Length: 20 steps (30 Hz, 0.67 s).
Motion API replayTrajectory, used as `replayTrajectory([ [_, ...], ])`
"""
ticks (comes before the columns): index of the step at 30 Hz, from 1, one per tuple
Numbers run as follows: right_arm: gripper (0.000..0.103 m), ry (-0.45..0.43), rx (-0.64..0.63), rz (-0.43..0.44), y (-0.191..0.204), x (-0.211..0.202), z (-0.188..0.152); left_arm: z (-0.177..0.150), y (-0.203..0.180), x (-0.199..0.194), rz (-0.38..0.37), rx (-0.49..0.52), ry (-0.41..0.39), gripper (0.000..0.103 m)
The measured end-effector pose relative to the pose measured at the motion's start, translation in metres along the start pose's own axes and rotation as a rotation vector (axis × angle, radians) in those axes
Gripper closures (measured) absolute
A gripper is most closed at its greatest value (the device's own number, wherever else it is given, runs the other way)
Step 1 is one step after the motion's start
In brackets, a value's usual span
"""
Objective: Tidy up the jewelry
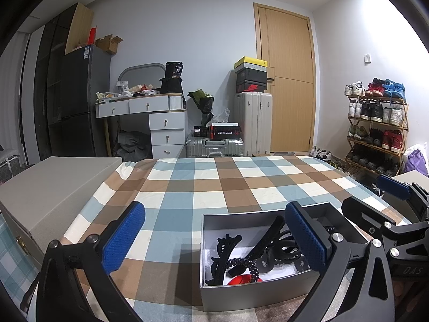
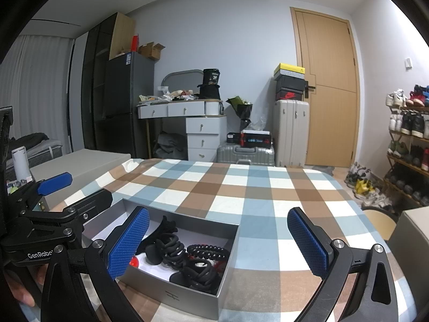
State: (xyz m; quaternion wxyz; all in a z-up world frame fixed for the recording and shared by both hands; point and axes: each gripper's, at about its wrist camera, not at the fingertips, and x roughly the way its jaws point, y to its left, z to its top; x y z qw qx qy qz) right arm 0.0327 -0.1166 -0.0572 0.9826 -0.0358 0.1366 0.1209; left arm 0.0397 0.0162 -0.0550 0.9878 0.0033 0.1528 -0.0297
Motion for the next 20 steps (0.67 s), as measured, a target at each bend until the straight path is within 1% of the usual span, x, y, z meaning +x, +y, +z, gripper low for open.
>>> replayTrajectory([
  [20,0.0,0.0,-0.001,0.004,0.0019,0.0009,-0.0002,0.0,-0.0008,0.0,-0.003,0.001,0.001,0.001],
])
